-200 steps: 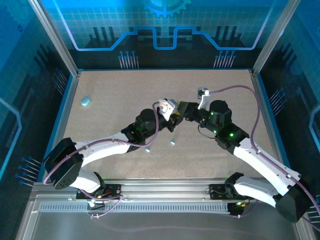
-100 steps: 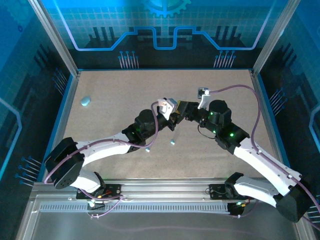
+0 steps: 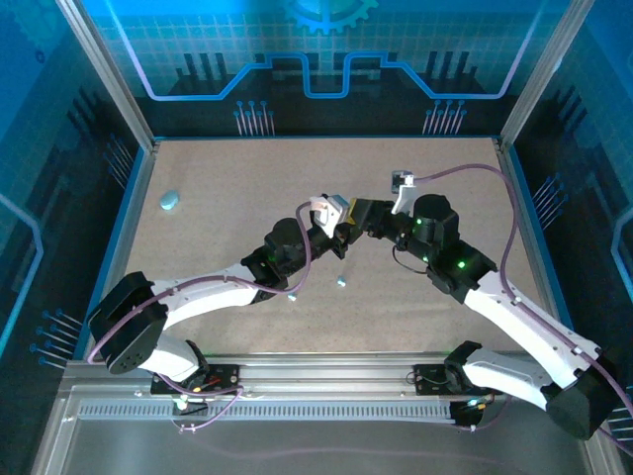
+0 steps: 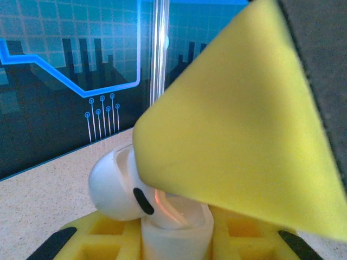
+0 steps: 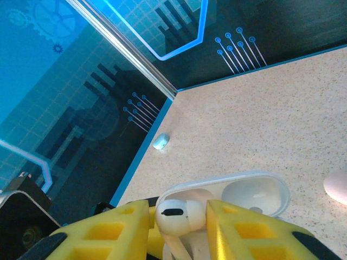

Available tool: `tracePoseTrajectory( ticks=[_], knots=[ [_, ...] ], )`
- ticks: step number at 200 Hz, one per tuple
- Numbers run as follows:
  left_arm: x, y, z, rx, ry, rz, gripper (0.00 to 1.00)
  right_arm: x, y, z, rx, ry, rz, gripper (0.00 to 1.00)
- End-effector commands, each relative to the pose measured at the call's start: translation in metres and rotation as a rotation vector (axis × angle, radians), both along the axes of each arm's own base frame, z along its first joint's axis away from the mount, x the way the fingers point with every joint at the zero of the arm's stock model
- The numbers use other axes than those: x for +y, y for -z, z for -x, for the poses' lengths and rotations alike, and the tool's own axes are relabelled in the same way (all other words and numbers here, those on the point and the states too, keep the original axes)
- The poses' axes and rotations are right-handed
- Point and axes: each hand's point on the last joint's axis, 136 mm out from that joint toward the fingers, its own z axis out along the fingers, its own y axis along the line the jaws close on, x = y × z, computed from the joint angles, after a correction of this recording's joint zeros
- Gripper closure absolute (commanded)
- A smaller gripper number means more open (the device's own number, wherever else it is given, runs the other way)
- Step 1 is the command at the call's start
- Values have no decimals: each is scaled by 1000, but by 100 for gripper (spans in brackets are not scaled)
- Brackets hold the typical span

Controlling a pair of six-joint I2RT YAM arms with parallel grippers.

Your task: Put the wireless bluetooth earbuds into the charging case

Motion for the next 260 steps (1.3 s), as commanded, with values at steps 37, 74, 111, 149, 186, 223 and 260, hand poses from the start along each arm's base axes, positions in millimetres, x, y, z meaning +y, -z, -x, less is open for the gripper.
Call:
tracePoseTrajectory(
  ticks=[37,74,111,149,186,223,260],
  knots=[
    [1,-26,9,-86,21,70,81,-5,-11,6,-7,12,56,63],
    [1,-26,10,-91,26,73,82,-6,-19,7,-11,10,66,62],
    [1,-27,12,-101,33,74,82,-5,-32,11,-37,-7,52,60],
    [2,-25,14,-112,36,60,82,-9,-62,20,-135,-36,64,54],
    [5,-23,22,-137,74,40,82,-41,-64,13,-87,43,193,49],
    [8,-27,35,-186,146,35,82,-53,-33,-3,217,-24,214,45],
    [11,-35,47,-220,212,41,82,-41,-11,-12,384,-179,221,45]
  ],
)
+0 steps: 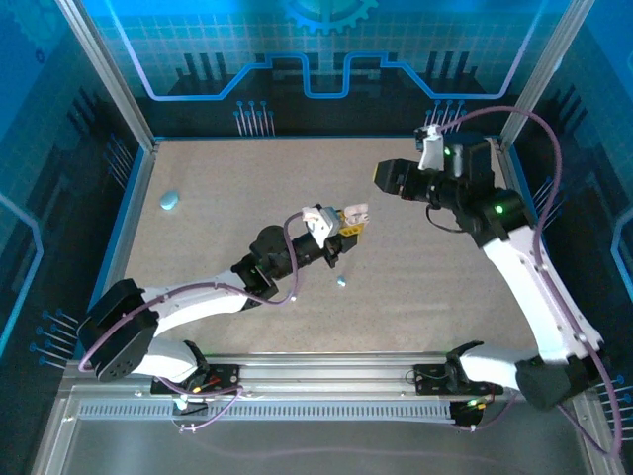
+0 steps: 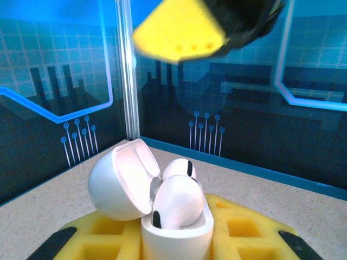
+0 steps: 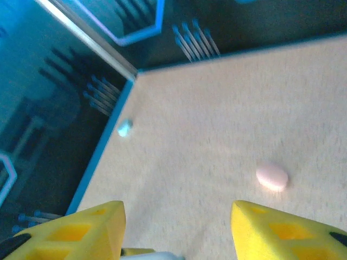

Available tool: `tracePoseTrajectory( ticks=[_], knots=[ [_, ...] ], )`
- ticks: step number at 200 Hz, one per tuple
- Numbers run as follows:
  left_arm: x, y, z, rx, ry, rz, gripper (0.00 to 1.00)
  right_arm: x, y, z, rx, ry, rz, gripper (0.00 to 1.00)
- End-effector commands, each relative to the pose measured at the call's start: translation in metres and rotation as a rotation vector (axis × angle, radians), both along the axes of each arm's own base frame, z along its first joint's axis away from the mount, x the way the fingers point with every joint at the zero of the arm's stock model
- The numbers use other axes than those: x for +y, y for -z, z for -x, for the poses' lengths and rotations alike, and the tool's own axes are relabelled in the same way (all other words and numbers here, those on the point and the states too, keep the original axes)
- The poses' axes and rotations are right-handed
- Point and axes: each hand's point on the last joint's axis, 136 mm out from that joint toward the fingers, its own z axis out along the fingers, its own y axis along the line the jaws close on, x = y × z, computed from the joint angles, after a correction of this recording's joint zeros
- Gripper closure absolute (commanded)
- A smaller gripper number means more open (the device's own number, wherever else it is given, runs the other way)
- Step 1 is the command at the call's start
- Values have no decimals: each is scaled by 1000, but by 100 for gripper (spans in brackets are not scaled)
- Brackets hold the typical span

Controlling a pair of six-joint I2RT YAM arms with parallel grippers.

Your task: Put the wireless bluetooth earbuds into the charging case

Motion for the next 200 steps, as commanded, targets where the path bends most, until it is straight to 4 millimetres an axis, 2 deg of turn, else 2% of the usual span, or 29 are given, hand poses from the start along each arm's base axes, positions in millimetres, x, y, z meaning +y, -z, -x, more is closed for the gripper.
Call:
tracePoseTrajectory(
  ticks=[1,48,77,137,200],
  knots=[
    [4,-28,17,-96,75,44,82,11,29,22,207,-150,4,45],
    [7,-32,21,-103,103,48,82,28,47,26,312,-295,3,44],
    [8,-33,18,-96,95,55,82,35,46,35,317,-372,-13,45],
    [14,-34,8,-64,56,74,82,31,44,55,302,-411,-27,47],
    [15,-32,8,-41,58,70,82,19,39,48,258,-337,-27,46]
  ],
)
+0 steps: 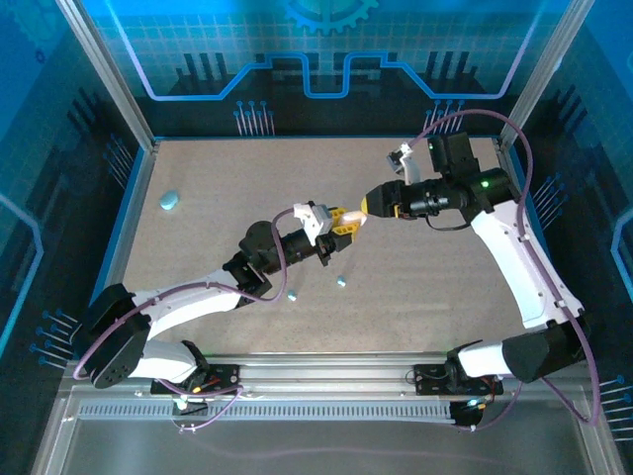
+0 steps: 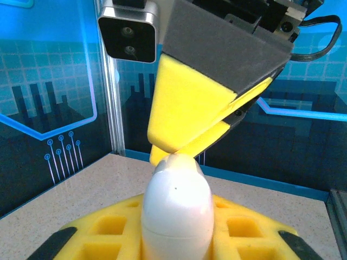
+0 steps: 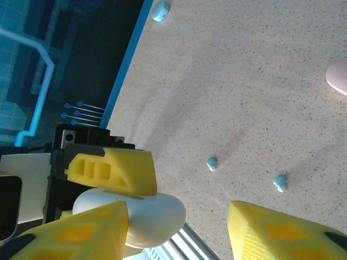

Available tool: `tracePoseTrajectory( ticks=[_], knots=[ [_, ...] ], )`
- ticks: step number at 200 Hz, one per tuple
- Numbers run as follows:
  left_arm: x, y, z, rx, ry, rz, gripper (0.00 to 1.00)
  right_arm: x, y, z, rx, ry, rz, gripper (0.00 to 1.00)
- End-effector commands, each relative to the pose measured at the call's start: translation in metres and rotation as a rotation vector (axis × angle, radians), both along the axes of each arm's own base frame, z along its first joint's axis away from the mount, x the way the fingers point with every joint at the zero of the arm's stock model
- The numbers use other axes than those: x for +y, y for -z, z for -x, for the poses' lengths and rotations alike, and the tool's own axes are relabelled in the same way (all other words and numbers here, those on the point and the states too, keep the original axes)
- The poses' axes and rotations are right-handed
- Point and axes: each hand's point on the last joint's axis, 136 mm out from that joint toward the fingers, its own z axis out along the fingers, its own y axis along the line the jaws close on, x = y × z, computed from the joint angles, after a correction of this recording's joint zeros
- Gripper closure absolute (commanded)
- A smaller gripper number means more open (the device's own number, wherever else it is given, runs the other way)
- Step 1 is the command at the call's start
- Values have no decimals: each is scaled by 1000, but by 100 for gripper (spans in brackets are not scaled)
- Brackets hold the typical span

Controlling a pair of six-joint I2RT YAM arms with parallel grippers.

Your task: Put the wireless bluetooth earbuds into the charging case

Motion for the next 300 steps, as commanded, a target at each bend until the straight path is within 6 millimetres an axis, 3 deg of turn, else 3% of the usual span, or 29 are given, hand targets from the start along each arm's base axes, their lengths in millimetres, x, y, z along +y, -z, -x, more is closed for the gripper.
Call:
tracePoseTrajectory(
  ticks=[1,23,44,81,115,143,183,239,300],
  knots=[
    [7,-17,1,-14,-16,43,82,-8,-3,1,-9,31,-3,46],
    [14,-6,-8,44,-65,22,82,-28,5,-9,-30,136,60,46],
    [30,18,-27,174,-137,0,82,-49,19,-16,-18,241,98,46],
    [77,81,-61,530,-272,54,81,-58,52,-14,43,308,82,47],
    [97,145,-83,872,-343,35,79,-55,84,-13,131,323,58,48],
    [92,184,-96,1106,-299,50,79,-50,100,-12,183,312,48,48],
    [70,221,-112,1287,-243,74,79,-47,111,-11,216,299,54,48],
    [56,256,-128,1418,-243,66,78,-45,122,-10,242,293,56,48],
    [70,285,-127,1503,-379,-92,74,-43,128,-12,253,287,64,48]
  ],
)
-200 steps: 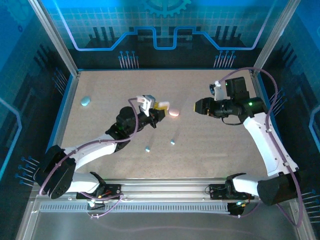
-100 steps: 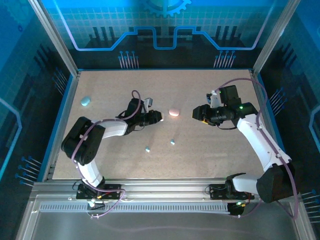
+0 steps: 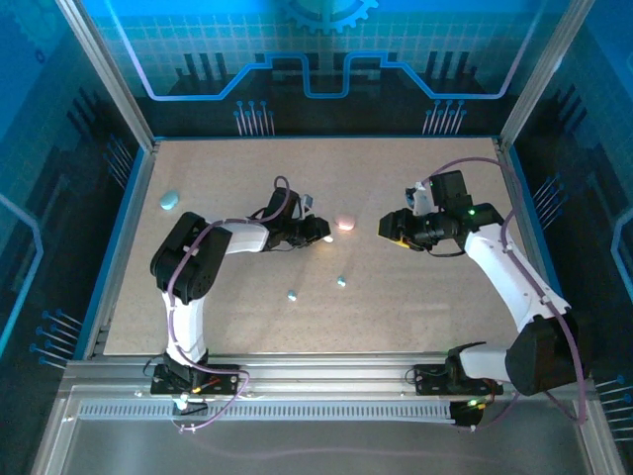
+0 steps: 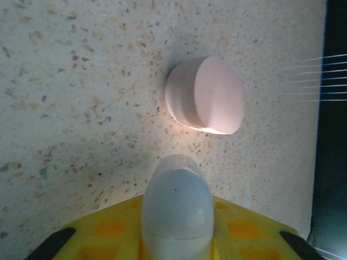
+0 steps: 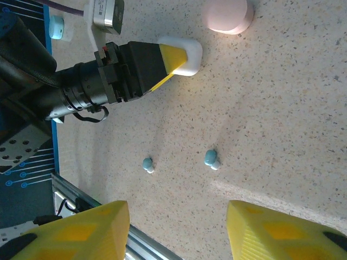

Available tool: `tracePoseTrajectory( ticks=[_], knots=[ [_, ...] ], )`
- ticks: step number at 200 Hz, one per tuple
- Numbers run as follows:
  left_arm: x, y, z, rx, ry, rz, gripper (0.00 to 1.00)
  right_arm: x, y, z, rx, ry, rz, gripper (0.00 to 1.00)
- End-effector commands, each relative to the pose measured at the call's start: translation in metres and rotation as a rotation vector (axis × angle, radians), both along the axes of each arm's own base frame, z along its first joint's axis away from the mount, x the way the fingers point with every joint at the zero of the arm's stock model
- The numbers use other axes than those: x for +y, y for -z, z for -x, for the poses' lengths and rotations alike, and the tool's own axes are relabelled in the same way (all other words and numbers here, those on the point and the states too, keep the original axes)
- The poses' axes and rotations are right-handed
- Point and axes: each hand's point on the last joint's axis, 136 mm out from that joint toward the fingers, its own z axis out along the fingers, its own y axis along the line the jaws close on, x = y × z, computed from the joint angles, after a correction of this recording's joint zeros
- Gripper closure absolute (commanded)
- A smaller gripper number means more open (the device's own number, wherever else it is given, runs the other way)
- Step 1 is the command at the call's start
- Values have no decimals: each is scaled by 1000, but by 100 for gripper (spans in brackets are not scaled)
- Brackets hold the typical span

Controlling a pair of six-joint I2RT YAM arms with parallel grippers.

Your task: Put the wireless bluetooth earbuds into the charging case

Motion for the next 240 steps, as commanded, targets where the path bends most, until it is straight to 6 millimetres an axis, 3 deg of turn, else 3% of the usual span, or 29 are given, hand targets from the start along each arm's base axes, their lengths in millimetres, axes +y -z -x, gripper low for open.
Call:
tracePoseTrajectory(
  ticks=[1,45,69,86,114,139,171,200,240],
  knots=[
    [10,16,5,79,5,-99,74,4,2,0,11,-10,-17,48],
    [23,22,8,101,13,-214,60,3,3,0,9,-11,-12,48],
    [33,17,6,90,11,-283,47,3,3,1,6,-14,-12,48],
    [42,6,4,58,4,-338,44,2,2,2,2,-16,-7,48],
    [69,-30,-4,-34,-23,-460,37,0,0,3,-15,-18,3,47],
    [115,-63,-13,-92,-87,-550,30,-4,1,3,-31,-9,24,46],
    [199,-92,-28,-93,-239,-626,24,-4,2,4,-32,-10,20,45],
    [275,-92,-38,-47,-404,-663,19,2,-2,4,-45,-11,-17,42],
    [351,-85,-46,0,-570,-680,10,14,-5,4,-74,-31,-50,33]
  ],
)
